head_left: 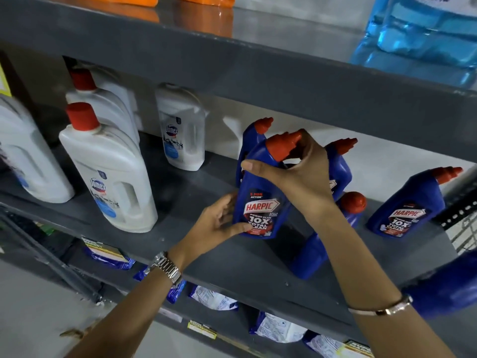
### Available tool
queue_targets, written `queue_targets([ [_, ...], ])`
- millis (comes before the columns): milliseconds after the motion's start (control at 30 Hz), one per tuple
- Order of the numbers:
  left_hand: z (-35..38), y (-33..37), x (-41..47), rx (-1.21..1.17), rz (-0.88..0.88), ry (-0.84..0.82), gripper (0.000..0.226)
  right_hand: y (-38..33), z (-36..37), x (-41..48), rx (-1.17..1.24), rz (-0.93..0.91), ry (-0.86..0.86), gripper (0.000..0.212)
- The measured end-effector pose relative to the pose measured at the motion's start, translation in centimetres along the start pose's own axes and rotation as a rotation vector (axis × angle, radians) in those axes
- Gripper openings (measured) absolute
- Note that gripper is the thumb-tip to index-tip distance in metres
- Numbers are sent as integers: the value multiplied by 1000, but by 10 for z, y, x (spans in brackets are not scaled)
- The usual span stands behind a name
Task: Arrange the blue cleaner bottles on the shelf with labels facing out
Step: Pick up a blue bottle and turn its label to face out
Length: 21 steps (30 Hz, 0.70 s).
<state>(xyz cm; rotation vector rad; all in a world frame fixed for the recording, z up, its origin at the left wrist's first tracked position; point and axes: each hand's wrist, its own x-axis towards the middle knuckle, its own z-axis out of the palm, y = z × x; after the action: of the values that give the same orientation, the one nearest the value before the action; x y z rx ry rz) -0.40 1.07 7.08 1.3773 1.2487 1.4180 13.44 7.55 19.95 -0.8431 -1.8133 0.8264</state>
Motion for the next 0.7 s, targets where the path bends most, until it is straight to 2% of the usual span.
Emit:
queue_targets([
  [100, -6, -10, 3, 16, -47, -21, 60, 12, 10, -5, -41, 53, 28, 51],
  [233, -12, -27, 1, 22, -117, -23, 61, 29, 21, -13, 4, 78, 5, 47],
  [700, -21, -60, -7, -41, -181, -7, 60, 44, 45, -24, -116, 145, -57, 52],
])
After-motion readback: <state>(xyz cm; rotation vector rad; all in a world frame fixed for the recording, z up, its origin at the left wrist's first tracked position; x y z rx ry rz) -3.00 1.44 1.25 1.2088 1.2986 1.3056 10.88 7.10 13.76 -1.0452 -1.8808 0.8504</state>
